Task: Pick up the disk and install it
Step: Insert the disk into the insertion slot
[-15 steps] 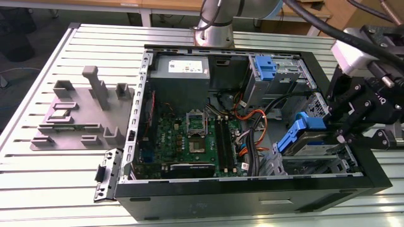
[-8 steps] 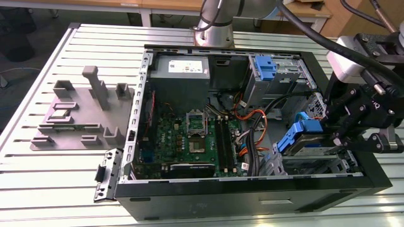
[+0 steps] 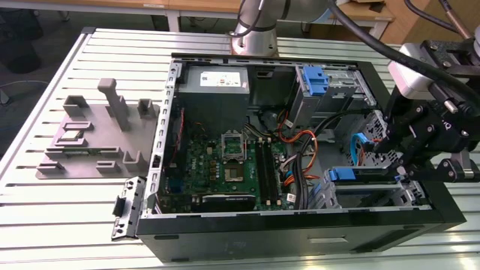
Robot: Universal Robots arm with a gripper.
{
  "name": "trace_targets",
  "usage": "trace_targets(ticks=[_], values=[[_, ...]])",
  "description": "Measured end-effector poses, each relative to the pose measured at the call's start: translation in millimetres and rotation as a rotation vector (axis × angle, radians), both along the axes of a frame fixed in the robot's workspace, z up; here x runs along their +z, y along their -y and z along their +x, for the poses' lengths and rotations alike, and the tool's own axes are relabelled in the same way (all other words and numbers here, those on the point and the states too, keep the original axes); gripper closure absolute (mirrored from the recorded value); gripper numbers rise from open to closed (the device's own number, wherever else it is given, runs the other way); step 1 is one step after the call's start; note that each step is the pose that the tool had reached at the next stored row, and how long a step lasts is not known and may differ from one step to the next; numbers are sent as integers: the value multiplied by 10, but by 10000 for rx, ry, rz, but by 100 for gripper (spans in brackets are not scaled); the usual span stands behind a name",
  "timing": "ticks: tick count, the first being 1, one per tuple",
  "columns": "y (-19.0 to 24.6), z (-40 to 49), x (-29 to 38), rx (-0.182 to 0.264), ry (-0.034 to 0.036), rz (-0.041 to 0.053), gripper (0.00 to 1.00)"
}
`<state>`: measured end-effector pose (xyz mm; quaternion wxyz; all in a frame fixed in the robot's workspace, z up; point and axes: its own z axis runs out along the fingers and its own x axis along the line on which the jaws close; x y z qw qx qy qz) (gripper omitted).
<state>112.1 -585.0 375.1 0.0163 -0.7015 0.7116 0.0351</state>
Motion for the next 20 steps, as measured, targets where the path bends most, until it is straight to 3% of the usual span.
trace_targets(ticks=[4, 11, 12, 13, 14, 20], values=[[-1, -3, -9, -1, 11, 5, 58], [-4, -51, -89, 114, 181, 51, 58], [-16, -58, -103, 128, 204, 51, 58], [-64, -73, -142, 183, 258, 52, 58], [-69, -73, -153, 209, 272, 53, 58], [-73, -74, -170, 249, 280, 52, 58]])
